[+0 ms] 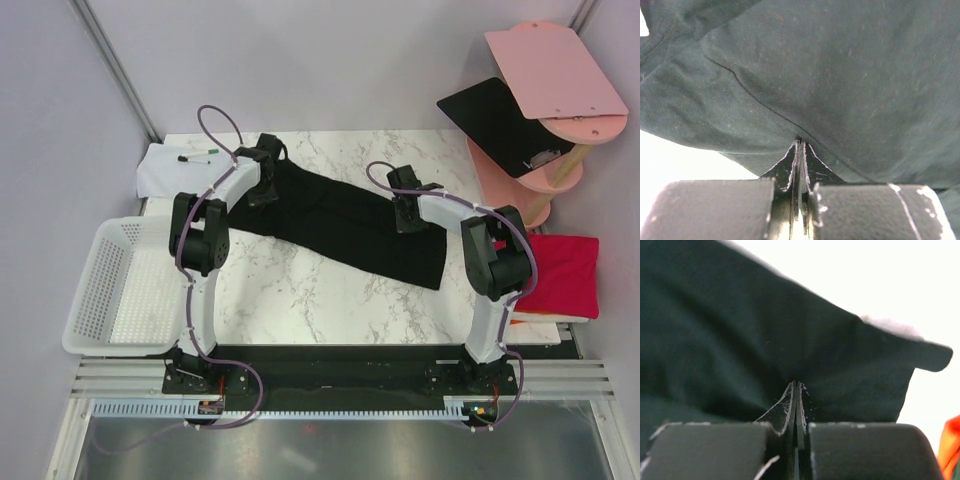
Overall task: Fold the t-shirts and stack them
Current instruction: Rotate the tshirt 90 degrees
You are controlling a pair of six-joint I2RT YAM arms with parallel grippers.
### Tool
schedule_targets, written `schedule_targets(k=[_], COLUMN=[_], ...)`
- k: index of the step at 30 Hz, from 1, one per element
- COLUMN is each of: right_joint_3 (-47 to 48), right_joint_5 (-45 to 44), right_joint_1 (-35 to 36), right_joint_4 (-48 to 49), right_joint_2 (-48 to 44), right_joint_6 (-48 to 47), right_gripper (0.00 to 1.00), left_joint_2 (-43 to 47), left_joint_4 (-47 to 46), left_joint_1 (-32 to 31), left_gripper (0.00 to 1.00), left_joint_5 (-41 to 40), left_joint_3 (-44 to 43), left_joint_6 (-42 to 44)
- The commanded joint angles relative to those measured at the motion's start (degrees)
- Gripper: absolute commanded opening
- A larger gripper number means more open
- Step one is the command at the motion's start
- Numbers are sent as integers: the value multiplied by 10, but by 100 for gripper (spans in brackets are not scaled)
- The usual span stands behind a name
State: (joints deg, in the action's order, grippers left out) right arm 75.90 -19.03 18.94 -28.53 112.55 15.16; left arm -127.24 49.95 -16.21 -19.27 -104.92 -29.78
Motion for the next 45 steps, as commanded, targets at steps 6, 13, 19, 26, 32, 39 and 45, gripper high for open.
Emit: schedule_targets(k=[6,13,19,26,32,39,45], right_joint_3=[-150,-239,-244,-193,-106,164,284], right_joint_5=[136,275,313,205,183,282,302], right_joint_1=[62,110,126,126,108,107,108], right_joint_4=[-103,-73,-64,-22,101,125,117], right_joint_2=[-127,-198,-239,-300,-220,8,124], right_joint_6=[25,47,51,26,19,-7,-22], right_gripper=[0,0,0,0,0,0,0], left_joint_2=[-113,-182,-183,37,234,422,513], left_joint_4=[36,30,17,-70,-76,-100,-185], left_joint_1=[-1,-22,-40,-39,-40,-50,-105], left_gripper=[2,2,2,2,2,2,2], left_joint_5=[65,180,216,228,236,243,249], left_joint_3=[-232,-330,-322,-149,20,330,532], left_joint_6=[67,84,62,58,46,-26,-98])
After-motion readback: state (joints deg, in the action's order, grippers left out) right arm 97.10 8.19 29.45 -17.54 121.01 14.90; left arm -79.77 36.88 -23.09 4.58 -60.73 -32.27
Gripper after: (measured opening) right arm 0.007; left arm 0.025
